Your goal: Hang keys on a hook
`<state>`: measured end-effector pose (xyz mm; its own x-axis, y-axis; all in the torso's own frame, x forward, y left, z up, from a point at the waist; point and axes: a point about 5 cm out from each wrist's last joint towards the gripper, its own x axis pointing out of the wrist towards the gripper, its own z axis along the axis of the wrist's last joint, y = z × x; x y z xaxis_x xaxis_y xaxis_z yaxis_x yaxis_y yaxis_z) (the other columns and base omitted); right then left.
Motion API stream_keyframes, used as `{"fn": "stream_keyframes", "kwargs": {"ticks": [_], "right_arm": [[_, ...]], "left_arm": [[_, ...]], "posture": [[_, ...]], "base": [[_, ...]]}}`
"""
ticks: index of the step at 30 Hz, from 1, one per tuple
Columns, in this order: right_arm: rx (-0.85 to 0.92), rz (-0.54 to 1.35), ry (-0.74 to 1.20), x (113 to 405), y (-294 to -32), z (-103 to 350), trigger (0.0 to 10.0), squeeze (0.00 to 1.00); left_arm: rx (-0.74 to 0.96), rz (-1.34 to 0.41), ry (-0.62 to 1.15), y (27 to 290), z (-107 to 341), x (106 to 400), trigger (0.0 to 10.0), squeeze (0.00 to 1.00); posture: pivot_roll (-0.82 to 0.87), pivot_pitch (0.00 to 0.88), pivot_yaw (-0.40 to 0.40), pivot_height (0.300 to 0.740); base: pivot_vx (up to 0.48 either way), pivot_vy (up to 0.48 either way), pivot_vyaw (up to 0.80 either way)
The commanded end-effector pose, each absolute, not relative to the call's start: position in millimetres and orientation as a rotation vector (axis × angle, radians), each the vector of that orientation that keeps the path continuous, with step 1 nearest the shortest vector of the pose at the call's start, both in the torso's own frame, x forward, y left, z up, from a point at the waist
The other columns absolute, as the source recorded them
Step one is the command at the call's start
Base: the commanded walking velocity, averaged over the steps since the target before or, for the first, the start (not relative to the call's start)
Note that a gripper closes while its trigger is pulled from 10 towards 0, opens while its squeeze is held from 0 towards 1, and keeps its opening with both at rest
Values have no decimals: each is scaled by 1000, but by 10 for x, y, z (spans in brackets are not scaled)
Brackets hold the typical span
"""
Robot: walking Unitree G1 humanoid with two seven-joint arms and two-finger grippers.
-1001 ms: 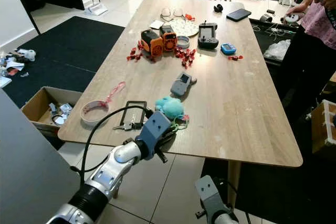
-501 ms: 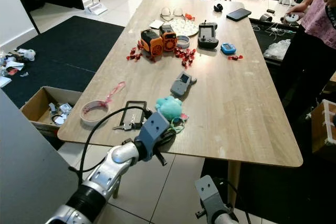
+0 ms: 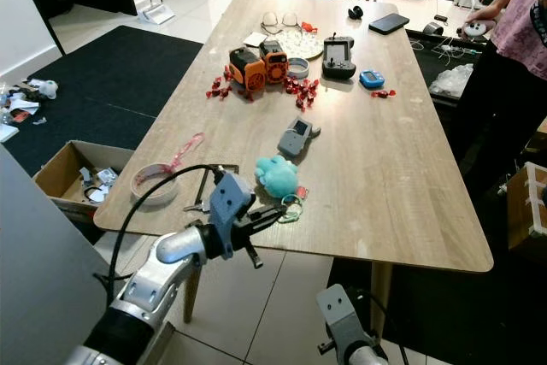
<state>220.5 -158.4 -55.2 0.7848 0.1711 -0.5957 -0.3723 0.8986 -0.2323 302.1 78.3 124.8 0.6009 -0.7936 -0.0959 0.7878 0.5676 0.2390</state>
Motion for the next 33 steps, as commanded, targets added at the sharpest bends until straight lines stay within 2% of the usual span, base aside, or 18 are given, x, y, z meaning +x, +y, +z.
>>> {"fn": "stream_keyframes", "kwargs": {"ticks": [1, 5, 14, 15, 16, 27, 28, 30, 31, 32, 33], "right_arm": [[-356, 307, 633, 2149, -1579, -596, 10000, 0], [-355, 306, 635, 2141, -1580, -601, 10000, 0], [-355, 307, 637, 2135, -1580, -605, 10000, 0], [-355, 307, 636, 2137, -1579, -604, 10000, 0], [-355, 307, 636, 2138, -1578, -604, 10000, 0], [-353, 300, 636, 2138, -1586, -603, 10000, 0], [-353, 299, 638, 2132, -1588, -607, 10000, 0], [-352, 298, 639, 2128, -1589, -610, 10000, 0], [-352, 298, 640, 2125, -1587, -611, 10000, 0], [-352, 298, 640, 2125, -1587, -611, 10000, 0], [-351, 298, 640, 2127, -1583, -611, 10000, 0]], "left_arm": [[290, -933, 6, 775, 1178, 2989, 10000, 1000], [291, -953, 36, 704, 1132, 2875, 10000, 1000], [209, -870, 26, 596, 1155, 2876, 10000, 1000], [207, -861, -8, 569, 1199, 2899, 10000, 204], [206, -855, -31, 550, 1230, 2914, 10000, 0], [229, -763, -105, 412, 1422, 3129, 10000, 0], [240, -756, -114, 392, 1427, 3142, 10000, 75], [248, -750, -121, 376, 1429, 3151, 10000, 75], [270, -739, -130, 362, 1428, 3167, 10000, 506], [270, -739, -130, 362, 1428, 3167, 10000, 506], [297, -723, -133, 342, 1415, 3200, 10000, 1000]], "posture": [[48, 122, -27, 740], [49, 124, -25, 740], [50, 125, -25, 740], [50, 126, -26, 740], [50, 126, -26, 740], [44, 129, -16, 740], [44, 130, -16, 740], [44, 130, -16, 740], [44, 129, -15, 740], [44, 129, -15, 740], [42, 129, -13, 740]], "base": [[0, 0, 0], [0, 0, 0], [0, 0, 0], [0, 0, 0], [0, 0, 0], [0, 0, 0], [0, 0, 0], [0, 0, 0], [0, 0, 0], [0, 0, 0], [0, 0, 0]]}}
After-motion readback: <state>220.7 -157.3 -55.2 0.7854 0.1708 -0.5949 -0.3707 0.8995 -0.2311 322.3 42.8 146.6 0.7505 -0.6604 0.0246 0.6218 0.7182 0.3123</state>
